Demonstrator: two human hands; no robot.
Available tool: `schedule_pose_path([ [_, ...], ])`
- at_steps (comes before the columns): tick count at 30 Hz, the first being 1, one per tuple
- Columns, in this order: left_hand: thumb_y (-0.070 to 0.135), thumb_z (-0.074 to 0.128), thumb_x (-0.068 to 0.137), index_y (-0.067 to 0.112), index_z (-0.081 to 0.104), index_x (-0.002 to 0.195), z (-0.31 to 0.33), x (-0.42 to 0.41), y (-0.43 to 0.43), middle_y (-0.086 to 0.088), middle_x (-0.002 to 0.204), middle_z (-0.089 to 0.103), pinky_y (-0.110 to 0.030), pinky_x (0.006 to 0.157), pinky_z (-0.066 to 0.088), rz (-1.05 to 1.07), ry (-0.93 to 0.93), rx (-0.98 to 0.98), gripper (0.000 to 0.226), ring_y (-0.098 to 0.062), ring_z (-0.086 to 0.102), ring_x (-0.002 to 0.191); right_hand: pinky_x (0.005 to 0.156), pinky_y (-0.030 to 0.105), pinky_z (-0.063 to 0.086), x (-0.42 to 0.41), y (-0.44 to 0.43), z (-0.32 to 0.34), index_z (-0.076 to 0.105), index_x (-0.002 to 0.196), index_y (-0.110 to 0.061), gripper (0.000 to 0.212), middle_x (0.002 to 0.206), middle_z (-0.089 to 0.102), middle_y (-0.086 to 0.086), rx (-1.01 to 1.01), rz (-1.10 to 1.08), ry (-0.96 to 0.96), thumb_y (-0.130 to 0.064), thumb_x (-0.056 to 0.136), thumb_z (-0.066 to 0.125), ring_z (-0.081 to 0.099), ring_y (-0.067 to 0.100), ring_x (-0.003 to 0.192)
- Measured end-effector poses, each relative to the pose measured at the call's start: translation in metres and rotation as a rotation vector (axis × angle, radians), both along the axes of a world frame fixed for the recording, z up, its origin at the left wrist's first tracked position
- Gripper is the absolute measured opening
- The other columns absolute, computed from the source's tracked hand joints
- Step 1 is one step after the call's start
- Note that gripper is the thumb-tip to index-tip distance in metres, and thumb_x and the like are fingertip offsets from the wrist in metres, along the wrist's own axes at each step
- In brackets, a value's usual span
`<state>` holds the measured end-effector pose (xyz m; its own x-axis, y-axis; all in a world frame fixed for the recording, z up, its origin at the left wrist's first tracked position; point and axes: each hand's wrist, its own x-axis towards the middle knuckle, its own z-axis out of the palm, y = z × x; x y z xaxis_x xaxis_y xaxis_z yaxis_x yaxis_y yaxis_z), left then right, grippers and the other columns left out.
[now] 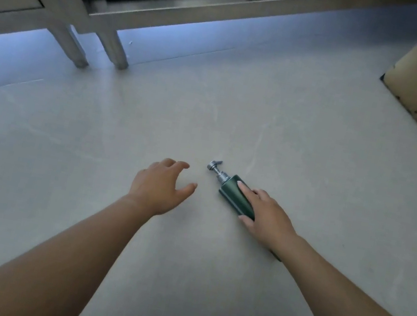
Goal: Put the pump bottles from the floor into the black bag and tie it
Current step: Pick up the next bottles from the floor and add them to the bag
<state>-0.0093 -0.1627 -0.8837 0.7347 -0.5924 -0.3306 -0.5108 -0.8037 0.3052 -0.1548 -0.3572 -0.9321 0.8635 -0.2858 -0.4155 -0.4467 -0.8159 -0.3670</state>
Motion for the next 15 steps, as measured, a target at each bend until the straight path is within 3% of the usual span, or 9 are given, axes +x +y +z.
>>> schedule_pose_path([
  [6, 0.058, 0.045, 0.087, 0.029, 0.044, 0.133, 0.040, 0.029, 0.008, -0.001, 0.137, 0.050, -0.039, 0.091, 0.043, 0.047, -0.103, -0.037, 0.055, -0.024, 0.051, 0.121, 0.093, 0.036, 0.045, 0.010, 0.007, 0.003, 0.009, 0.147, -0.041, 0.081, 0.134, 0.040, 0.003, 0.032, 0.033, 0.012, -0.038, 0.085, 0.060, 0.047, 0.024, 0.117],
  [15, 0.063, 0.041, 0.085, 0.034, 0.043, 0.133, 0.087, 0.058, 0.092, 0.005, 0.135, 0.052, -0.036, 0.091, 0.045, -0.004, -0.164, 0.130, 0.056, -0.019, 0.053, 0.118, 0.085, 0.030, 0.042, 0.086, 0.059, 0.035, 0.013, 0.145, -0.042, 0.079, 0.123, 0.042, 0.003, 0.324, -0.043, -0.205, -0.036, 0.083, 0.062, 0.050, 0.020, 0.102],
])
